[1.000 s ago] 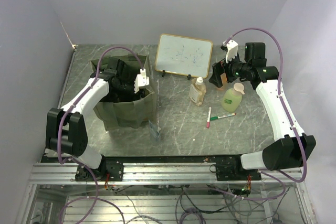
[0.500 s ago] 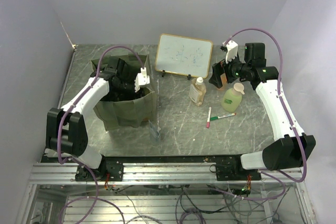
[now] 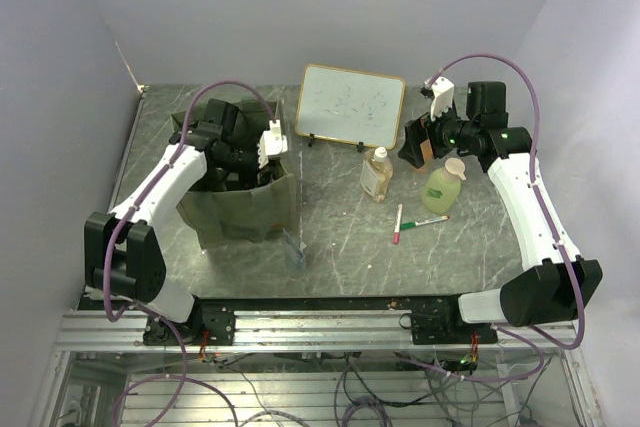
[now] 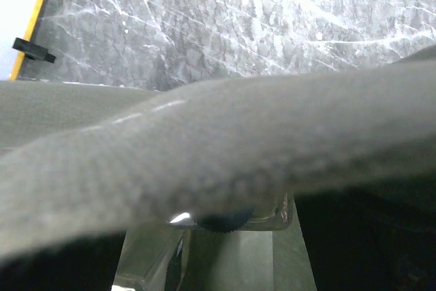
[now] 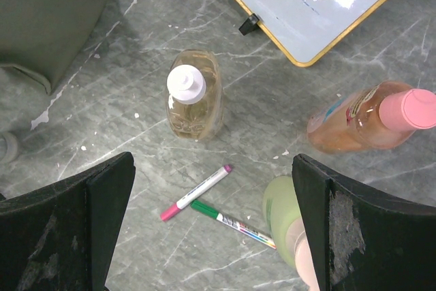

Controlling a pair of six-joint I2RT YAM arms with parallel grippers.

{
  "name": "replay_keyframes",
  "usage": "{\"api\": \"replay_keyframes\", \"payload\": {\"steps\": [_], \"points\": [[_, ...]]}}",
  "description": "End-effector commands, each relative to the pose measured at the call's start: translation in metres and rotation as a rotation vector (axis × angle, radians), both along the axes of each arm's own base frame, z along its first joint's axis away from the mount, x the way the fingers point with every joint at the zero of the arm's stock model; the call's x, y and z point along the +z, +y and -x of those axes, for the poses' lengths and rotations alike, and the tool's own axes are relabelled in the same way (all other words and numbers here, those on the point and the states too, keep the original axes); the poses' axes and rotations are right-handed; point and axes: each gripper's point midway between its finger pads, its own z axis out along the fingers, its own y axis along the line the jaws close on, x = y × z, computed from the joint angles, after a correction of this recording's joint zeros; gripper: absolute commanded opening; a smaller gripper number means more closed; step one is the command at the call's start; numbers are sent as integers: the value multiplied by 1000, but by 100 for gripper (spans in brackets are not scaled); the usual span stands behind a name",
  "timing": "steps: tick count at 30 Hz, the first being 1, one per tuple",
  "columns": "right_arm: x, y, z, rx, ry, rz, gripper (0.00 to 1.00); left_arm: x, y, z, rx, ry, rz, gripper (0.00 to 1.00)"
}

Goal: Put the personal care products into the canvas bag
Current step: Place the care product in the canvas bag, then move the care product at the center of the board.

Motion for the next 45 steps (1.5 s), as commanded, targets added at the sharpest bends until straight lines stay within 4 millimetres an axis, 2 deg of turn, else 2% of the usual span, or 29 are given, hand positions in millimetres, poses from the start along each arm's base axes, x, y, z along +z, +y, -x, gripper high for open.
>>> {"api": "replay_keyframes", "payload": {"steps": [1,21,36,45], "points": [[8,0,3,5,-33,4,100,42,-5,-9,-16,-116,38,100],[8,-1,3,6,-35,10,100,93,3,0,14,-199,49,97],[15,-2,-1,-19,-48,-2,100,137,36,-5,184,-282,43,98],[19,-3,-4,-31,-60,-2,100,163,57,-20,377,-319,61,100]]}}
